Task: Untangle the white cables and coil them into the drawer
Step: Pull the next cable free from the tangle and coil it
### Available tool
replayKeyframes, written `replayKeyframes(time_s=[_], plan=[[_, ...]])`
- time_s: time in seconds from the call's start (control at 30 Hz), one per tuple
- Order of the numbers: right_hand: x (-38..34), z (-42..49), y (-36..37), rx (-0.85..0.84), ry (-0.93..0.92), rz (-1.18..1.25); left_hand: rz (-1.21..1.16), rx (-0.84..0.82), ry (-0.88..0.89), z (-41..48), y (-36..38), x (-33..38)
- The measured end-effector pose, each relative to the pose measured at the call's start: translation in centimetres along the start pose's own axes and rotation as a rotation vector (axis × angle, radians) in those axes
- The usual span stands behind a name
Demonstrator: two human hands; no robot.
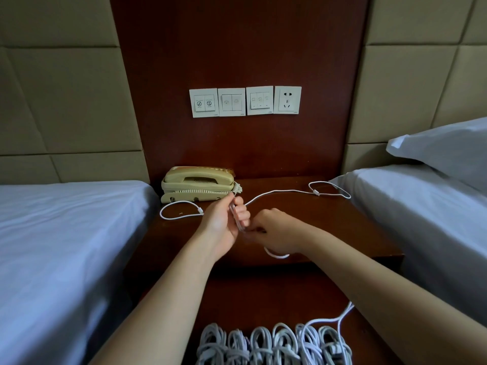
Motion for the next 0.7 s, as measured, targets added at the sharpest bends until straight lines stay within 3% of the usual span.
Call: replayKeyframes(time_s=[0.17,0.4,0.6,0.7], plan=[[-1.6,-1.0,-1.6,-0.010,-0.054,0.028,-0.056,0.108,0.128,0.5,-0.5,1.1],[-2.4,-1.4,-4.9,0.105,-0.083,0.258,0.482,0.146,0.263,1.0,-1.3,1.2],[-0.6,-1.1,-7.2,0.319,-0.037,0.365,0.527,-0.052,0.028,-0.3,0.6,-1.6],[0.6,-1.0,-7.4,0.394,0.008,0.387,0.566,-0.121,0.010,-0.8,1.4,-2.0]])
Point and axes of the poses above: each hand's wrist, its own z-axis towards the middle knuckle, its own y-axis out of the palm, x = y × z, the point moved 9 cm from there along z, towards the middle knuckle, and after that the axes turned 7 degrees about x, right-handed, at the moved point
